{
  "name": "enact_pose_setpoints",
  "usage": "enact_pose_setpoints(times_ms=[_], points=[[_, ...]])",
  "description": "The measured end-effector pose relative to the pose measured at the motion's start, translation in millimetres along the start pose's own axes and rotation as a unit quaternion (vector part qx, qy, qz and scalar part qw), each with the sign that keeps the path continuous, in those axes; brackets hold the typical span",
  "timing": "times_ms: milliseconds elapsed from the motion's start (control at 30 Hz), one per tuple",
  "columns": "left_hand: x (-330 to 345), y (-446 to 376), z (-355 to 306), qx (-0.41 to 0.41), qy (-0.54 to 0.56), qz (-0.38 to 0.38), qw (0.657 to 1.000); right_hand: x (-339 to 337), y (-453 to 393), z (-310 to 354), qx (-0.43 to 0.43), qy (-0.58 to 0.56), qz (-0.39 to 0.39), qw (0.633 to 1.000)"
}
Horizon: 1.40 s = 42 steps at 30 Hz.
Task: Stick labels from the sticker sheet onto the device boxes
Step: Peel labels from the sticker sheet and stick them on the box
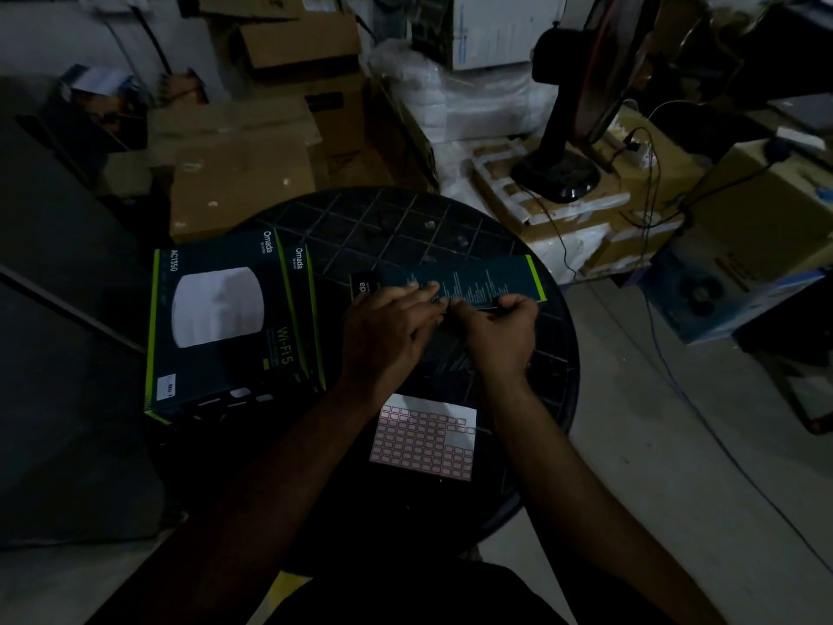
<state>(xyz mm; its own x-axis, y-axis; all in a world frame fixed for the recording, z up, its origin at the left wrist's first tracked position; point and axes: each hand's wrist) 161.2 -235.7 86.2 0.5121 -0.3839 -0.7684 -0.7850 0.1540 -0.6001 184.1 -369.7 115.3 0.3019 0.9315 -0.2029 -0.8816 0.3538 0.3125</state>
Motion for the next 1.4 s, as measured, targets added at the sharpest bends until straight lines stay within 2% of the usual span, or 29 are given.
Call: enact_pose_setpoints(times_ms=[200, 567, 633, 767, 867, 933, 1000, 1067, 1167, 1233, 1267, 1300, 1400], points=[[2, -1, 2, 0.002, -0.006, -0.013, 1.000, 2, 0, 5, 0.008, 0.040, -0.004, 0.999], [1, -6, 4, -0.008, -0.004, -0.010, 1.000, 1, -3, 1, -0.029, 0.078, -0.008, 0.996], [0, -8, 5, -0.012, 0.002, -0.009, 1.000, 1, 0, -4, -0.043, 0.054, -0.001, 0.998], [-1, -6, 3, -0.011, -0.005, 0.000, 1.000, 4, 2, -27, -0.083, -0.066, 0.053, 0.993], [-1, -7, 2, -0.014, 0.001, 0.004, 1.000, 6, -1, -33, -0.076, -0.132, 0.083, 0.985], [-1, -7, 2, -0.013, -0.002, 0.009, 1.000, 4, -4, -31, -0.100, -0.117, 0.059, 0.986], [-2, -8, 3, -0.009, -0.007, 0.009, 1.000, -3, -10, -31, -0.166, -0.001, -0.012, 0.986], [-2, -8, 3, -0.003, -0.004, 0.008, 1.000, -13, -20, -33, -0.278, 0.153, -0.084, 0.944], [-2, -9, 5, 0.003, 0.004, 0.013, 1.000, -19, -37, -32, -0.480, 0.255, -0.129, 0.829], [-1, -10, 8, 0.010, 0.001, 0.020, 1.000, -21, -46, -28, -0.575, 0.272, -0.114, 0.763], [-1, -9, 9, 0.016, -0.003, 0.023, 1.000, -22, -50, -26, -0.603, 0.279, -0.085, 0.743], [-1, -9, 10, 0.023, -0.004, 0.024, 0.999, -24, -52, -25, -0.615, 0.285, -0.051, 0.734], [0, -9, 11, 0.038, -0.001, 0.018, 0.999, -25, -54, -21, -0.604, 0.283, 0.016, 0.745]])
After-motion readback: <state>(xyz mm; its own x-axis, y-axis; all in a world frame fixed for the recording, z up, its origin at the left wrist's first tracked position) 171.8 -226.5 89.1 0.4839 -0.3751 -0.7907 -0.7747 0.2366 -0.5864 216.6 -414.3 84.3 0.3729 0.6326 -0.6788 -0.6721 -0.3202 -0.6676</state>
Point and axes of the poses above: each hand's wrist, its own y-axis away from the middle knuckle, its own x-axis out of the palm, z = x × y, and after that the axes turned 9 degrees about x, right-handed
